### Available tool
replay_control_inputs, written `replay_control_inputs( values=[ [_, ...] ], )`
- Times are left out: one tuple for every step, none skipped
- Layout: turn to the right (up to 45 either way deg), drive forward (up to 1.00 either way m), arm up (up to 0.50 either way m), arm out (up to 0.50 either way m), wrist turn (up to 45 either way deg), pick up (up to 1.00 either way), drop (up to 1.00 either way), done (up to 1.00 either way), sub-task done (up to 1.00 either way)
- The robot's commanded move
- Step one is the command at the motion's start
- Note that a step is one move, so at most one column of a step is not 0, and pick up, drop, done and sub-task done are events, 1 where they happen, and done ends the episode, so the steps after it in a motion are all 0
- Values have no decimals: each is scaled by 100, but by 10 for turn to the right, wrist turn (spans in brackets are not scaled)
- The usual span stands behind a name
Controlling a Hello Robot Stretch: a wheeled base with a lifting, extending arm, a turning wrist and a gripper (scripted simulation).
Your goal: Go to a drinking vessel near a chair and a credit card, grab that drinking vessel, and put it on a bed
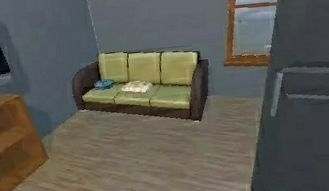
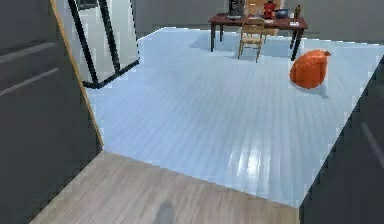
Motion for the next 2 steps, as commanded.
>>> replay_control_inputs(
  values=[
    [450, 0, 0, 0, 0, 0, 0, 0, 0],
    [450, 0, 0, 0, 0, 0, 0, 0, 0]
  ],
)
